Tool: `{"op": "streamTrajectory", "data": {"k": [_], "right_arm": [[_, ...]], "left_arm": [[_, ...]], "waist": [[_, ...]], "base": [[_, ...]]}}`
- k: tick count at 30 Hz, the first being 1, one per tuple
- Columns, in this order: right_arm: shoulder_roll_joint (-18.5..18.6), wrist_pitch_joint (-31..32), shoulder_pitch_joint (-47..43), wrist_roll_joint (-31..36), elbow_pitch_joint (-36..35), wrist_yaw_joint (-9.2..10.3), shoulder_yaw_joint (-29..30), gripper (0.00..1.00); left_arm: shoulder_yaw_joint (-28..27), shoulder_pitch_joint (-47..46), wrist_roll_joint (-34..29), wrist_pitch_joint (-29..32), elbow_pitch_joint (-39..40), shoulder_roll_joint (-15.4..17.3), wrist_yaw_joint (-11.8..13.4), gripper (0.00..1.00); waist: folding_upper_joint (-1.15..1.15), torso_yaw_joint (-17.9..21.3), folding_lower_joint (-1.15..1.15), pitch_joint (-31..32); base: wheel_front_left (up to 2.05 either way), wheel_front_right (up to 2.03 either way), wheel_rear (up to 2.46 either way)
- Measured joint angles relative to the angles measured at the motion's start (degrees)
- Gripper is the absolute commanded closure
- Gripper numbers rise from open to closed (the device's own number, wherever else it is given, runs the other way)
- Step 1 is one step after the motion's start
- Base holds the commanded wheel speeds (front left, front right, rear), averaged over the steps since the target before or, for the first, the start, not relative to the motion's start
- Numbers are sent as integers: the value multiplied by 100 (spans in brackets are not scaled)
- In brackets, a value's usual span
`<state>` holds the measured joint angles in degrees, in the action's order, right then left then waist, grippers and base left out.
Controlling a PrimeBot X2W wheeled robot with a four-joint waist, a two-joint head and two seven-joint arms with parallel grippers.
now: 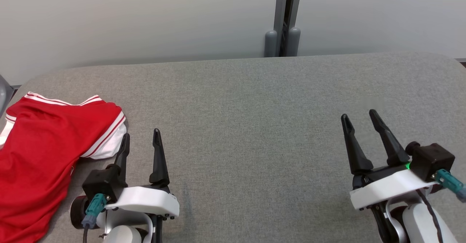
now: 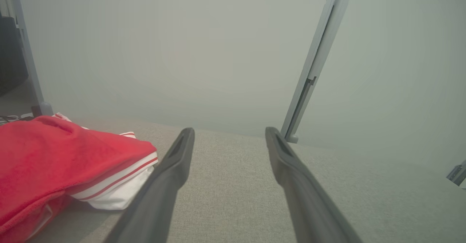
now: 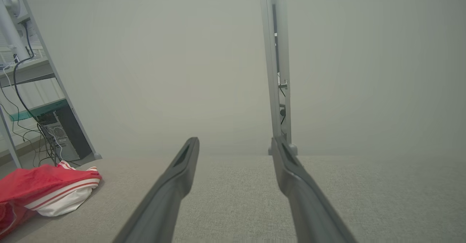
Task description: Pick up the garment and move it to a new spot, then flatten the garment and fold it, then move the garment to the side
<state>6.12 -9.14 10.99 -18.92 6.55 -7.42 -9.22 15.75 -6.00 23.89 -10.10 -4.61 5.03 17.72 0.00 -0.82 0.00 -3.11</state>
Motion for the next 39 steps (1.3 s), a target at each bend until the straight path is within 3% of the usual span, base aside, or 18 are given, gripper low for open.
{"op": "streamTrajectory", "data": {"k": [11,27,39], "right_arm": [[-111,-152,-102,425,186,0,-90,0],[-327,-359,-162,694,454,0,-12,0],[-342,-503,-162,1191,446,-1,-163,0]], "left_arm": [[136,95,-514,-121,9,8,74,0],[-343,337,-427,-305,-143,-226,-509,0],[-163,432,-1037,-416,-456,-226,-428,0]], "waist": [[0,-19,0,-38],[0,-12,0,-81],[0,-2,0,-92]], "base": [[0,0,0],[0,0,0],[0,0,0]]}}
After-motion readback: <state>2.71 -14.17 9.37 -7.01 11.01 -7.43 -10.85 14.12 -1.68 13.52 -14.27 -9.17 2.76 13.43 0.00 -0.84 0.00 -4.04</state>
